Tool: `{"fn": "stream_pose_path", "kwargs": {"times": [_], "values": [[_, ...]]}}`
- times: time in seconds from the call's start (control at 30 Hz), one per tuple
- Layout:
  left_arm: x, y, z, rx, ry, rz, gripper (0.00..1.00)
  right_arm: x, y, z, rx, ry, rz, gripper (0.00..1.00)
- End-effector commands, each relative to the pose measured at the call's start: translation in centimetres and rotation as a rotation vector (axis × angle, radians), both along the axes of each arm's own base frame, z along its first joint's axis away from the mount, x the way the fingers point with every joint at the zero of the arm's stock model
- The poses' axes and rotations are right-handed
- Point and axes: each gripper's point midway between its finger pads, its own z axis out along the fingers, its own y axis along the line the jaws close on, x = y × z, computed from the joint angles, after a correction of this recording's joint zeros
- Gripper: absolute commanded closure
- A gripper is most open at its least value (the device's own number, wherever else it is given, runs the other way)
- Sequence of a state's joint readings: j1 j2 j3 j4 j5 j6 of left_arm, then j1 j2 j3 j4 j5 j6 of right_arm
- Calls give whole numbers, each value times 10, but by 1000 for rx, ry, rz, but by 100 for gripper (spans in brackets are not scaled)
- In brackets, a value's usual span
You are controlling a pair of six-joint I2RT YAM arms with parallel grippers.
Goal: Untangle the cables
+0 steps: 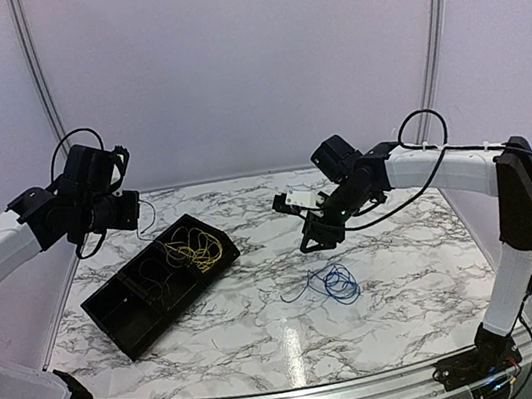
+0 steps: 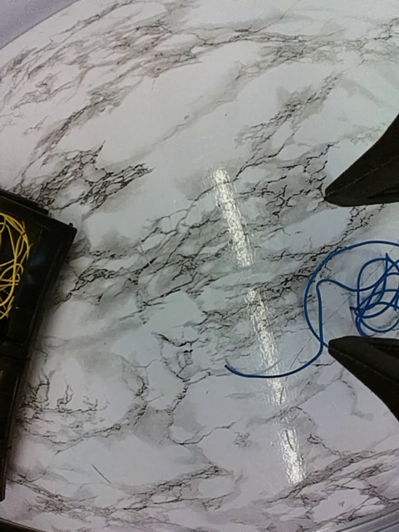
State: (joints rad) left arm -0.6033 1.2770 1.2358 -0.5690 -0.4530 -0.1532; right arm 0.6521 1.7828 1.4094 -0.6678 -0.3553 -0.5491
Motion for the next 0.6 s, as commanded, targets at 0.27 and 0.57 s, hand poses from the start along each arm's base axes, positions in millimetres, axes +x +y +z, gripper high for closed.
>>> {"fn": "stream_pose_path", "kwargs": {"times": [0.27, 0.57], "values": [[-27, 18, 46, -11, -59, -32, 100, 6, 8, 14, 23, -29, 7, 46], [-23, 11, -4, 14, 46, -30, 100, 3, 8, 15, 27, -27, 12, 46]]}}
